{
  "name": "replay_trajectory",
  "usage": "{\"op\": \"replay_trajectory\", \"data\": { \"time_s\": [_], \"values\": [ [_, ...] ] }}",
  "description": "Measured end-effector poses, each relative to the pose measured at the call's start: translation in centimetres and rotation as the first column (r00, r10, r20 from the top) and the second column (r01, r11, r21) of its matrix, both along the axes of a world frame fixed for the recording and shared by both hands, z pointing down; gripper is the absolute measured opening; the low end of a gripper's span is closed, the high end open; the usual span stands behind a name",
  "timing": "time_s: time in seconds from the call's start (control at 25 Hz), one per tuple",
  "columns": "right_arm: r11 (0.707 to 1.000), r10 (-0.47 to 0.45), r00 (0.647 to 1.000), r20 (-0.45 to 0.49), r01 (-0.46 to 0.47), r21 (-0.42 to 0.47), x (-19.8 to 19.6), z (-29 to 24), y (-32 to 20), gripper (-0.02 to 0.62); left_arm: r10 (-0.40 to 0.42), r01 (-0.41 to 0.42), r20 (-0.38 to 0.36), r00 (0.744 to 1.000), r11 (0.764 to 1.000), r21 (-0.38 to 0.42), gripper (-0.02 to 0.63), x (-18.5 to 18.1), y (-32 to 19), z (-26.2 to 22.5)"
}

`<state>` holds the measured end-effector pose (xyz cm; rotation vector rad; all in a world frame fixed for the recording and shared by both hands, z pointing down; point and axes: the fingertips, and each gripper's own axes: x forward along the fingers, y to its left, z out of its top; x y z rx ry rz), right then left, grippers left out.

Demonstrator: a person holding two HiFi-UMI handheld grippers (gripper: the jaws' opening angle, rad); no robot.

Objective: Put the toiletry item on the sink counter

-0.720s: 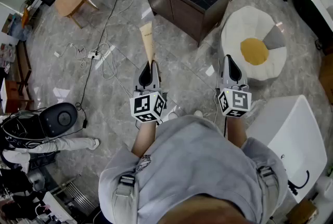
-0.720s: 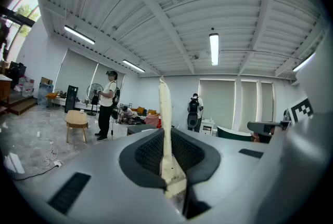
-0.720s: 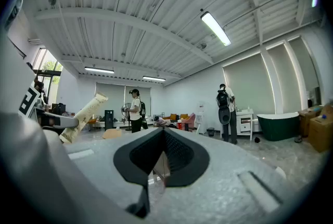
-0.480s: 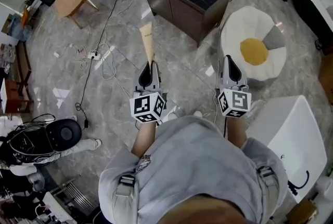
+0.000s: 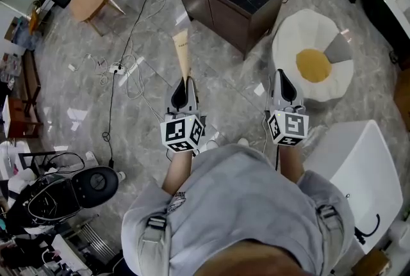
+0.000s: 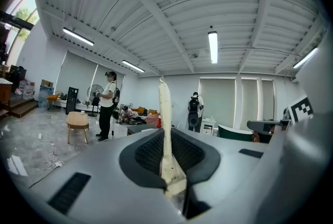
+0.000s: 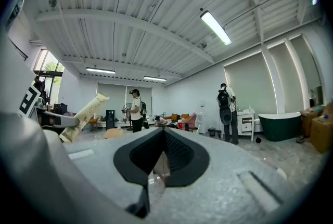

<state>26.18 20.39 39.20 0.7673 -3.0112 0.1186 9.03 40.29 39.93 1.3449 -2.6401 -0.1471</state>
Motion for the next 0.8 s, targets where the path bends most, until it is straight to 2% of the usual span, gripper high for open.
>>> {"op": "replay_trajectory", "data": {
  "time_s": [0.4, 0.8],
  "values": [
    [0.999, -0.027, 1.000, -0.011, 0.027, 0.036, 2.5, 0.2, -1.9, 0.005, -0.011, 0.011, -0.002, 1.000, 1.000, -0.006, 0.035, 3.2, -2.2, 0.4],
    [1.000, -0.015, 1.000, -0.005, 0.015, -0.012, 5.2, 2.0, -5.0, 0.005, -0.001, 0.000, -0.009, 1.000, 1.000, -0.024, 0.035, 6.0, -4.8, 1.2]
  ]
}}
